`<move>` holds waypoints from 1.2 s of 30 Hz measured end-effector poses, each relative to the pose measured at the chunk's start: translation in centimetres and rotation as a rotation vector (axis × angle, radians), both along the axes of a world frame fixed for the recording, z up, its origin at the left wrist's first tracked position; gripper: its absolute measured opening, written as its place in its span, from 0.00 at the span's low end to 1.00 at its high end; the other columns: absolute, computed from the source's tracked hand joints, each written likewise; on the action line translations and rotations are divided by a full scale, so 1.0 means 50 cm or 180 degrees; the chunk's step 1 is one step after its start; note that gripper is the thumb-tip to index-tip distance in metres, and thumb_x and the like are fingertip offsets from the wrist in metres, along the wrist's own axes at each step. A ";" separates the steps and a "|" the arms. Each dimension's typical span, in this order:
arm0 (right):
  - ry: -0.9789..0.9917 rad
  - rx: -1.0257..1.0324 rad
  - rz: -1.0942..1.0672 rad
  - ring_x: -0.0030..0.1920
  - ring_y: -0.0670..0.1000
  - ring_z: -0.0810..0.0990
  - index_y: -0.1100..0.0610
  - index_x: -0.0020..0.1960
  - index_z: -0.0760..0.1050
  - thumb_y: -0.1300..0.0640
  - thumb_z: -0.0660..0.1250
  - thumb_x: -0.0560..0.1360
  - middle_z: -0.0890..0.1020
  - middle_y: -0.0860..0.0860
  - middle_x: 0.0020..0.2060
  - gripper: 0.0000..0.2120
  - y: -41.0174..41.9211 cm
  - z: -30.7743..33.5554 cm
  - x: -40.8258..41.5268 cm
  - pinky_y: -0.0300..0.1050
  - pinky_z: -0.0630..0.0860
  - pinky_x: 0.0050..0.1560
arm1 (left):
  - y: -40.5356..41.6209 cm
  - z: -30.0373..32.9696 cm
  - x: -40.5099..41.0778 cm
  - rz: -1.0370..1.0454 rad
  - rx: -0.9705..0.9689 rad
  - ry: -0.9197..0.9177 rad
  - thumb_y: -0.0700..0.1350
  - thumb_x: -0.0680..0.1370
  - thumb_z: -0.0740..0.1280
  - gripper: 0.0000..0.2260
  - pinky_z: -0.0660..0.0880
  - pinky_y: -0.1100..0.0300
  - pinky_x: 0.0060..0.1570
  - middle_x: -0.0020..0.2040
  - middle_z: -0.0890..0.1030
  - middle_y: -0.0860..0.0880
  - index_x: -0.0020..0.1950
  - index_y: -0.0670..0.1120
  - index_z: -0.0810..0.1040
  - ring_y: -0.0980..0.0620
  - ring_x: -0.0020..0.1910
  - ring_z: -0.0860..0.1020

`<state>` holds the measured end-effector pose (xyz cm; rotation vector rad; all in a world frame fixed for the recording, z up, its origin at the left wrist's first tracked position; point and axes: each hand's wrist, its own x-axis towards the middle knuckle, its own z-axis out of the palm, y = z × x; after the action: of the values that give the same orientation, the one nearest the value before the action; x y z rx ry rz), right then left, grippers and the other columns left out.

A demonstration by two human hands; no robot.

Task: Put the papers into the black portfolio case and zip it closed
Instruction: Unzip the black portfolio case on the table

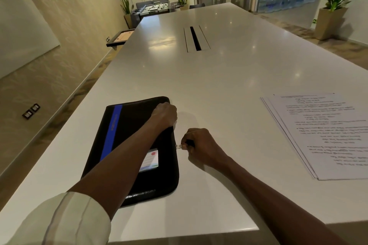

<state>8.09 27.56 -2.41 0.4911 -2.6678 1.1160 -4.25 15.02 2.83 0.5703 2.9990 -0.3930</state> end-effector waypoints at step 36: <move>-0.0321 -0.0211 0.0004 0.39 0.49 0.79 0.54 0.45 0.85 0.58 0.70 0.73 0.82 0.52 0.39 0.05 -0.013 0.012 0.144 0.50 0.76 0.43 | -0.033 0.000 0.214 0.0518 0.0427 -0.0146 0.57 0.71 0.69 0.17 0.72 0.57 0.36 0.41 0.73 0.46 0.48 0.44 0.76 0.48 0.39 0.75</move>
<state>15.30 26.93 -1.80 0.4358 -2.7050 1.2571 6.47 13.35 2.82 0.3350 3.0145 -0.1670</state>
